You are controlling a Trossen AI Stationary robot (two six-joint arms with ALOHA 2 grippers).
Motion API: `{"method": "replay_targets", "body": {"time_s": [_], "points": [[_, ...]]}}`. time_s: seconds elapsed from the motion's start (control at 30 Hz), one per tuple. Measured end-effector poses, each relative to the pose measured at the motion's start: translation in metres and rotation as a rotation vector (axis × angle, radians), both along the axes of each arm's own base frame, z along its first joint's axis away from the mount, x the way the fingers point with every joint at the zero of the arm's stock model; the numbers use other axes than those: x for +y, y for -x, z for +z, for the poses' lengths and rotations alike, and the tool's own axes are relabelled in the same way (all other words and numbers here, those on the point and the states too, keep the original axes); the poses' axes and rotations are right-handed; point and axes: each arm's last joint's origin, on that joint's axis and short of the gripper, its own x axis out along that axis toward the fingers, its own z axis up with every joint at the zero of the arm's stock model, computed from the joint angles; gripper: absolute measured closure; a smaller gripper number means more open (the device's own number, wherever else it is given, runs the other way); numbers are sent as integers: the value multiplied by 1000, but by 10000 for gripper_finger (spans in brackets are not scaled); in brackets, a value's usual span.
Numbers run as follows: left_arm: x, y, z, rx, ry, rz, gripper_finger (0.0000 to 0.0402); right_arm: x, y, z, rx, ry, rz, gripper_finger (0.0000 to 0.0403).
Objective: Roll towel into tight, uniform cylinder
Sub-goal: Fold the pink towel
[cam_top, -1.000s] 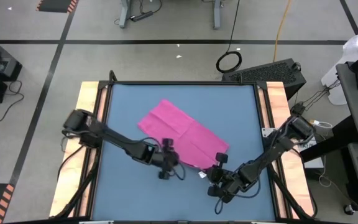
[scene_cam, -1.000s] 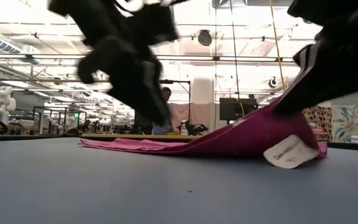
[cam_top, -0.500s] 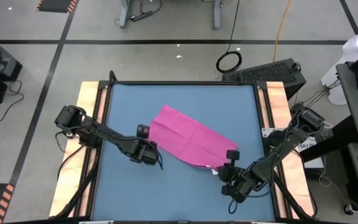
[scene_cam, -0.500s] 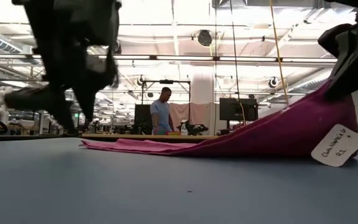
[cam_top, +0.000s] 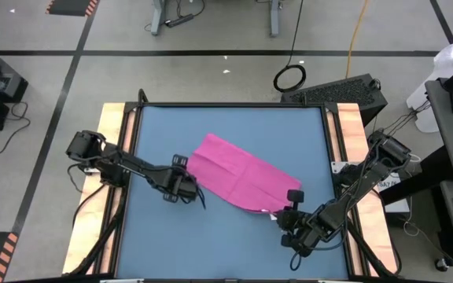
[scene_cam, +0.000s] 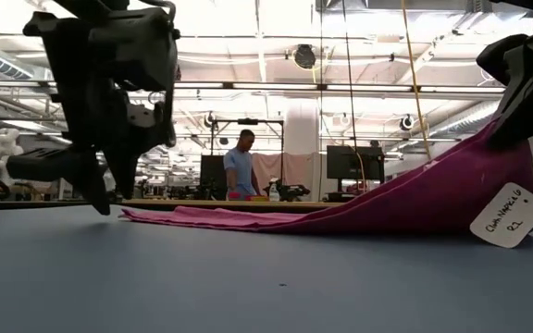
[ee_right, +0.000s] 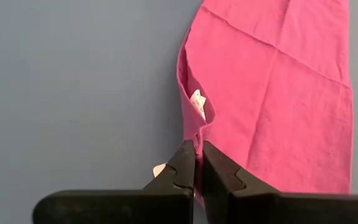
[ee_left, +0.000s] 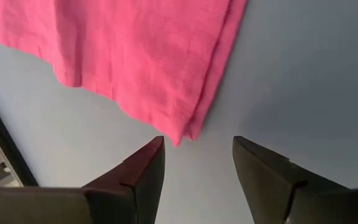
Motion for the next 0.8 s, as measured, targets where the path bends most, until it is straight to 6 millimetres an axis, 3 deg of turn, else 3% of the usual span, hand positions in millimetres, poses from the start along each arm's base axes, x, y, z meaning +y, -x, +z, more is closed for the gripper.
{"method": "replay_targets", "body": {"time_s": [0.33,0.63,0.8], "points": [[16,-5,-6,-55,51,39,208,1,1,0,2,0,3,399],[17,-2,-13,-82,53,36,210,4,6,0,-1,-6,-3,399],[20,-3,-13,-83,51,27,241,4,6,0,-2,-6,-3,399]]}}
